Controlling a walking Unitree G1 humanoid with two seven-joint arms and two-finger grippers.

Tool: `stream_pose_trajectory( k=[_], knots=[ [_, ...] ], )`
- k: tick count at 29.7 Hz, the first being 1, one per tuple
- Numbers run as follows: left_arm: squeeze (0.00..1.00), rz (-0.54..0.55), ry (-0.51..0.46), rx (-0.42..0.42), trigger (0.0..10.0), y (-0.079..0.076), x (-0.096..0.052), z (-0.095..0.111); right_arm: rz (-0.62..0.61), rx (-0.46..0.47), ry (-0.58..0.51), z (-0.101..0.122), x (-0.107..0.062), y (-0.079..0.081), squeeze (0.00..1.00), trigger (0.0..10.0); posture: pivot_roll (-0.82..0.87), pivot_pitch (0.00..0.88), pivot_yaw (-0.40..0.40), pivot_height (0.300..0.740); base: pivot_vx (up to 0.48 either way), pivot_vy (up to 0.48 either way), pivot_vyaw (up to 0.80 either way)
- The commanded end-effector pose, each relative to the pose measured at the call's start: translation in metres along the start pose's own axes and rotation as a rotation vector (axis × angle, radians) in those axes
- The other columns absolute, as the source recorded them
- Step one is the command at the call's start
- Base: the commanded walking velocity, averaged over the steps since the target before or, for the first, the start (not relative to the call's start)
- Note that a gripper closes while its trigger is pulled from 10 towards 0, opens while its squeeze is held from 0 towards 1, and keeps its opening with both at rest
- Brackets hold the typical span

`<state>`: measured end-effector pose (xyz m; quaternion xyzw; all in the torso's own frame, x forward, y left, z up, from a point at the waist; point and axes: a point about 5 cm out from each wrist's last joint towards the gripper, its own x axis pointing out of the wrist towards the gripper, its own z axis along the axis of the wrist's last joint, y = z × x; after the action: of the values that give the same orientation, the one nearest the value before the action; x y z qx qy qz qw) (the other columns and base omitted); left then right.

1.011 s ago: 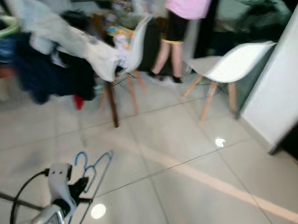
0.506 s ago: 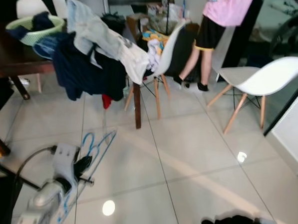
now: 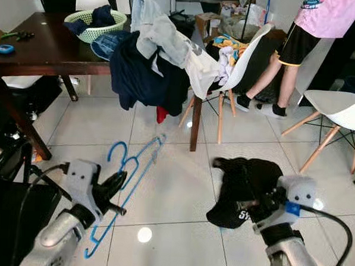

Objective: Hang hanger

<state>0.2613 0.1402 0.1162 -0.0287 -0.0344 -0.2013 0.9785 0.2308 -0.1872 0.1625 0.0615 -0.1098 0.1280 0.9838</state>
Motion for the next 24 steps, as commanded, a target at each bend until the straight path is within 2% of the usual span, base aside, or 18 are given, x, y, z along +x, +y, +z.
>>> stream_pose_trajectory(
  k=[1,3,5,8,14,17,24],
  knots=[
    [0.0,0.008,-0.015,-0.007,10.0,0.001,0.003,0.001,0.012,-0.02,0.019,-0.003,0.007,0.003,0.0,10.0,-0.03,0.096,-0.042,0.74,0.48,0.0,0.0],
    [0.0,0.056,-0.054,-0.023,10.0,0.007,0.011,0.017,0.026,-0.06,0.07,-0.001,0.013,0.008,0.0,10.0,-0.02,0.092,-0.046,0.74,0.48,0.0,0.0],
    [0.0,0.068,-0.07,-0.02,10.0,0.008,0.014,0.023,0.023,-0.08,0.085,-0.001,0.014,0.006,0.0,10.0,-0.02,0.085,-0.049,0.74,0.48,0.0,0.0],
    [0.0,0.077,-0.065,-0.008,10.0,0.007,0.012,0.029,-0.016,-0.105,0.142,-0.001,0.012,0.002,0.0,10.0,-0.02,0.082,-0.05,0.74,0.48,0.0,0.0],
    [0.0,0.085,-0.021,0.013,10.0,0.01,0.001,0.024,-0.045,-0.129,0.218,-0.007,0.006,-0.003,0.0,10.0,0.0,0.084,-0.05,0.74,0.48,0.0,0.0],
    [0.0,0.104,0.003,0.011,10.0,0.016,-0.004,0.018,-0.069,-0.103,0.248,-0.016,0.004,-0.013,0.0,10.0,0.0,0.084,-0.052,0.74,0.48,0.0,0.0],
    [0.0,0.106,0.003,0.011,10.0,0.015,0.001,0.019,-0.086,-0.134,0.267,-0.021,0.005,-0.022,0.0,10.0,0.0,0.072,-0.055,0.74,0.48,0.0,0.0]
  ],
)
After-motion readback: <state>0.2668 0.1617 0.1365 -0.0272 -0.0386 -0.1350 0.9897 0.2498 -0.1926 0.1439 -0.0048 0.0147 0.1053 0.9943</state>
